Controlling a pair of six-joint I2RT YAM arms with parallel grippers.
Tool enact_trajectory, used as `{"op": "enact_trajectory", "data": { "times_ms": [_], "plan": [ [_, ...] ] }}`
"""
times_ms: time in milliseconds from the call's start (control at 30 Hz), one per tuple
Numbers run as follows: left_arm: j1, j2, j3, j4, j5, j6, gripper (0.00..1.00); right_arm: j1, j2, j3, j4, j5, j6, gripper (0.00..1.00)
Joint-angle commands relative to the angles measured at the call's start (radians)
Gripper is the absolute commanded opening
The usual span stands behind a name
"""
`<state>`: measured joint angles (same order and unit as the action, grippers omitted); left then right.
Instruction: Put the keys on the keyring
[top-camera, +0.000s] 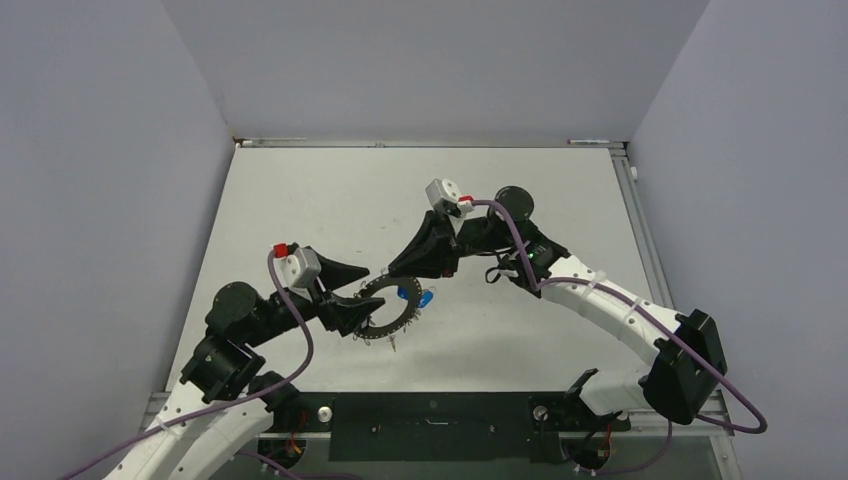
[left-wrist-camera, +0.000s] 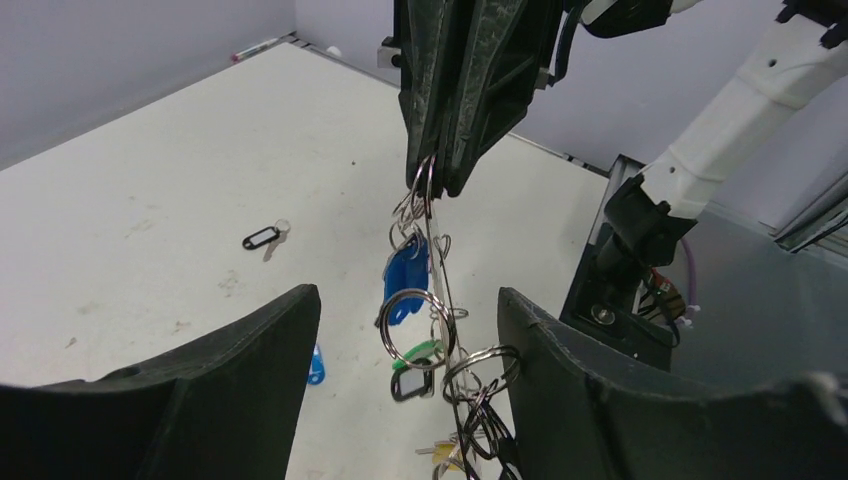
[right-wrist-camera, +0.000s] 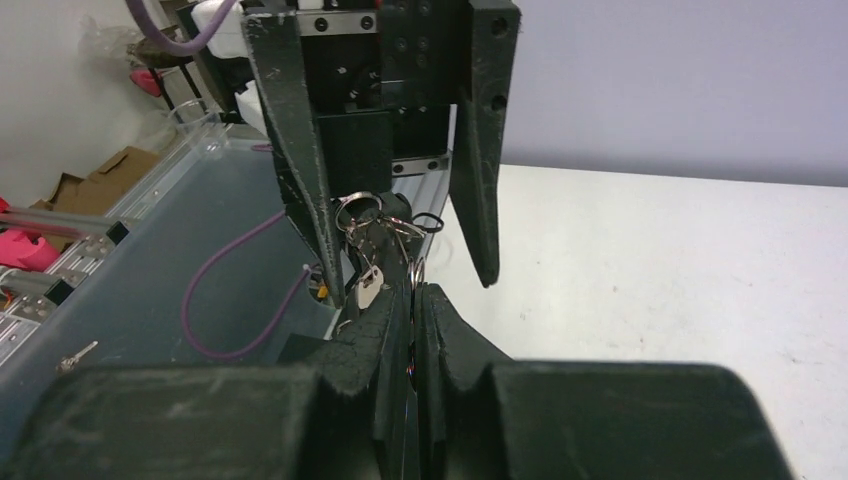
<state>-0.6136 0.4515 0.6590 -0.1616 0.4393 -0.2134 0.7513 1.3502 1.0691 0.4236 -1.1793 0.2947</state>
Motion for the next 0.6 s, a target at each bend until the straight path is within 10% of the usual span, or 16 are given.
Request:
{"op": "enact_trajectory", "data": {
  "times_ms": [0, 267, 567],
  "plan": [
    [0.005, 0.020, 0.021, 0.178, 0.101, -0.059, 0.59, 0.018, -0.065, 0.001, 0.034, -0.041, -0.036, 0.05],
    [0.005, 0.085, -0.001, 0.267, 0.141, -0.132, 0.11, 0.049, -0.071, -0.011, 0.075, -0.008, -0.018, 0.05],
    [0.005, 0.083, -0.010, 0.243, 0.184, -0.106, 0.27, 0.050, -0.062, -0.027, 0.224, 0.050, 0.075, 0.05]
  ]
}}
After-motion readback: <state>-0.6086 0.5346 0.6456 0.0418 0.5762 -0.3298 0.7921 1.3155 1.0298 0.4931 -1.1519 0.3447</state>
